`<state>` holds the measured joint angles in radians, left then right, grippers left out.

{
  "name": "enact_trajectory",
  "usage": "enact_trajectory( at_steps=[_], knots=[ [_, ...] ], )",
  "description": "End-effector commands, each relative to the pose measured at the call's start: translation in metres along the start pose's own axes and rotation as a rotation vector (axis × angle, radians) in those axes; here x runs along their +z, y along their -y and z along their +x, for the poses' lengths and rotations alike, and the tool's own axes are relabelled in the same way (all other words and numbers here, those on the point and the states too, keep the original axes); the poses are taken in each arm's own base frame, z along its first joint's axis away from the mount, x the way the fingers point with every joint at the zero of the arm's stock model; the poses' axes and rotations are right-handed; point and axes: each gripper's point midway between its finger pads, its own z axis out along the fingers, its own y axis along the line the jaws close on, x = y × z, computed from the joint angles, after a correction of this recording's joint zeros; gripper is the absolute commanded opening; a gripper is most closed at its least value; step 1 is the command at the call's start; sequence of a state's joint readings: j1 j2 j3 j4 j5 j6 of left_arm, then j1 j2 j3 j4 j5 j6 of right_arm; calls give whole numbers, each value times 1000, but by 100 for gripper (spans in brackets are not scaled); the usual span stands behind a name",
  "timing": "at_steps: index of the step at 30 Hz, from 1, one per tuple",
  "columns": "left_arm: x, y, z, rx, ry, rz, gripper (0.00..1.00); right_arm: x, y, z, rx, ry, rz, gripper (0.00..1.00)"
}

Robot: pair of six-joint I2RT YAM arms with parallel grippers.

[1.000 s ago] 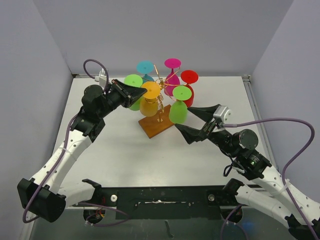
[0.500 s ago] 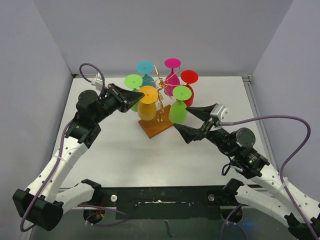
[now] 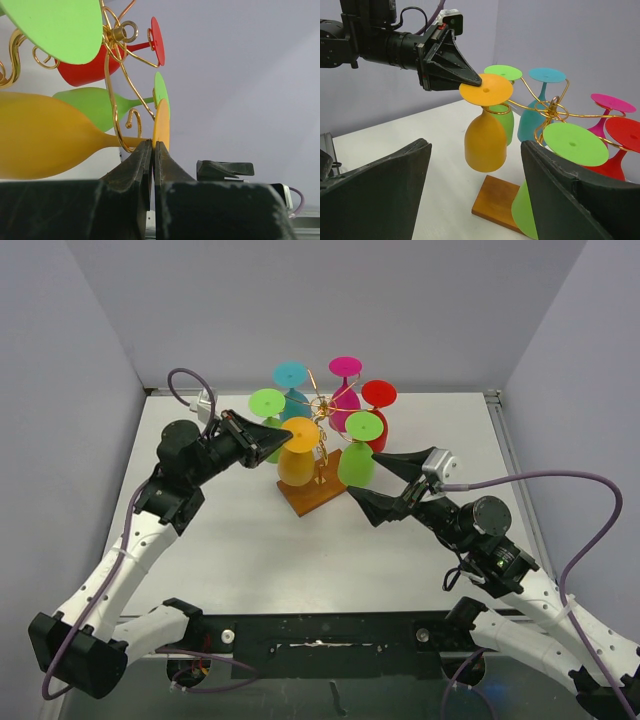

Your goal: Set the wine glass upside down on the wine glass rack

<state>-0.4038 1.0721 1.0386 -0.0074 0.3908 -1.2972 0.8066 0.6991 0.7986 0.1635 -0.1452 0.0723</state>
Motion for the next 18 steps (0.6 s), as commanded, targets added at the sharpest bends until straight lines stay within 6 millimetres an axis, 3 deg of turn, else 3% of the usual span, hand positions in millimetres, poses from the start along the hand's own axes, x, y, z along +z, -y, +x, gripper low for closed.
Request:
enact_trajectory(
  at_steps=[1, 15, 18],
  knots=[
    [2, 22, 0, 47, -22, 78, 0, 2, 2, -11, 3, 51, 17, 74],
    [13, 17, 8, 96, -77, 39, 0, -2, 4, -10, 5, 53, 29, 75],
    [13, 17, 10, 106, -91, 35, 5, -2, 4, -12, 5, 58, 31, 75]
  ],
)
